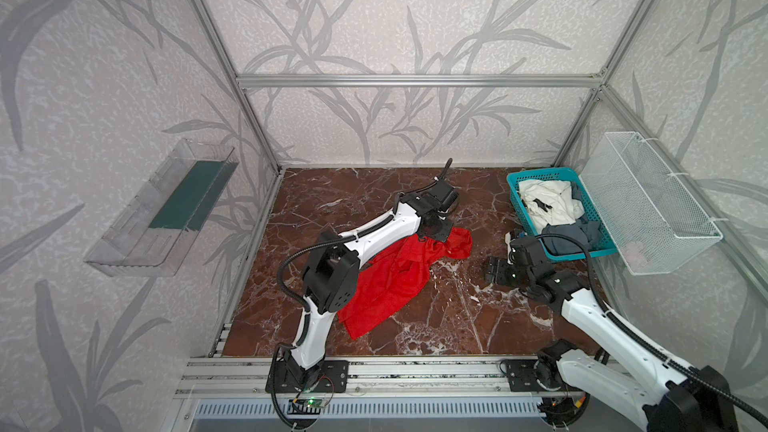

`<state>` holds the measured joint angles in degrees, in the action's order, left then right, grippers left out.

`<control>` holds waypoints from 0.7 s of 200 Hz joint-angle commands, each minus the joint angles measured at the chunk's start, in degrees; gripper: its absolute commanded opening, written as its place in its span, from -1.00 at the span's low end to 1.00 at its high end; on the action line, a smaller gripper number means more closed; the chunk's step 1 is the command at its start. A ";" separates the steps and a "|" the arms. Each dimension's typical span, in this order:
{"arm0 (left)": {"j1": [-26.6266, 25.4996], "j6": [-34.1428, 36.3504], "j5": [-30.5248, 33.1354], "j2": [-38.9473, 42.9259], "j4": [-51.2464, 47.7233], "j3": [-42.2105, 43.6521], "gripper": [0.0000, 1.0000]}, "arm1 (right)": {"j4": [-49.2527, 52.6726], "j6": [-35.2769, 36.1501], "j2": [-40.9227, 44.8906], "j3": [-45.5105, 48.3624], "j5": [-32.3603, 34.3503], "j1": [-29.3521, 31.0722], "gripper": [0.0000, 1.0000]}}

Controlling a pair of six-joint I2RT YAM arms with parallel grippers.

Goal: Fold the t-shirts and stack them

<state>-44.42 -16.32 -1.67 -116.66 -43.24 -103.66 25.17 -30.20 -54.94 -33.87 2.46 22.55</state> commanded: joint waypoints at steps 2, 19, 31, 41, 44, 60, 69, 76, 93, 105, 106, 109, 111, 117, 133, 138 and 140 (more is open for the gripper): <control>-0.05 -0.97 -2.85 3.85 -1.22 -8.08 -1.00 | 1.41 -0.04 1.30 -0.42 -0.24 -0.32 0.77; -0.13 -2.23 -5.49 2.75 -2.66 -14.93 -1.00 | 2.54 0.05 2.39 -1.34 0.39 -0.41 0.76; -0.13 -3.65 -8.48 2.11 -3.08 -19.95 -1.00 | 3.61 0.27 3.59 -1.87 0.91 -0.56 0.76; -0.05 -4.90 -10.97 1.81 -3.16 -23.92 -1.00 | 4.74 0.31 4.79 -2.29 1.36 -0.73 0.76; -0.11 -5.25 -11.41 1.89 -3.11 -24.97 -1.00 | 5.10 0.35 5.16 -2.45 1.47 -0.76 0.76; 0.07 -6.09 -11.98 3.21 -2.90 -29.67 -1.00 | 6.92 0.70 7.31 -3.24 1.93 -0.92 0.76; 0.37 -7.35 -9.47 4.94 -2.99 -30.32 -1.00 | 7.83 0.96 8.48 -3.60 2.03 -0.93 0.76; 1.00 -9.30 -5.42 6.85 -3.36 -29.40 -1.00 | 8.50 1.22 9.27 -4.05 2.11 -0.92 0.76; 3.63 -12.36 4.15 12.54 -3.61 -21.15 -1.00 | 9.07 2.42 10.49 -4.57 1.73 -0.94 0.76; 7.08 -16.78 8.62 16.73 -2.80 -10.32 -1.00 | 8.91 2.84 10.55 -4.57 1.29 -0.97 0.76; 7.43 -17.15 8.75 17.13 -2.63 -9.01 -1.00 | 8.91 2.84 10.55 -4.57 1.29 -0.97 0.76; 8.52 -18.35 9.01 18.08 -2.10 -6.02 -1.00 | 8.79 2.92 10.42 -4.62 1.05 -0.93 0.76; 9.39 -19.22 9.11 18.71 -1.69 -3.55 -1.00 | 8.66 3.01 10.32 -4.63 0.95 -0.93 0.76; 11.32 -21.19 10.18 20.46 -0.19 2.82 -1.00 | 8.33 3.33 9.92 -4.61 0.32 -0.92 0.76; 15.94 -24.46 14.21 23.27 3.31 18.19 -0.49 | 6.99 3.87 7.95 -4.39 -1.24 -0.84 0.76; 17.28 -24.47 14.56 23.72 4.04 21.58 -0.30 | 6.29 4.00 7.15 -4.34 -2.06 -0.84 0.76; 17.69 -24.47 14.69 23.79 4.09 22.76 -0.24 | 6.00 4.00 6.68 -4.29 -2.43 -0.84 0.76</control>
<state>-32.80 -33.30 3.64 -92.60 -40.29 -97.78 32.01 -27.92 -45.50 -37.10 2.90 21.76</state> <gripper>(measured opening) 0.160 0.881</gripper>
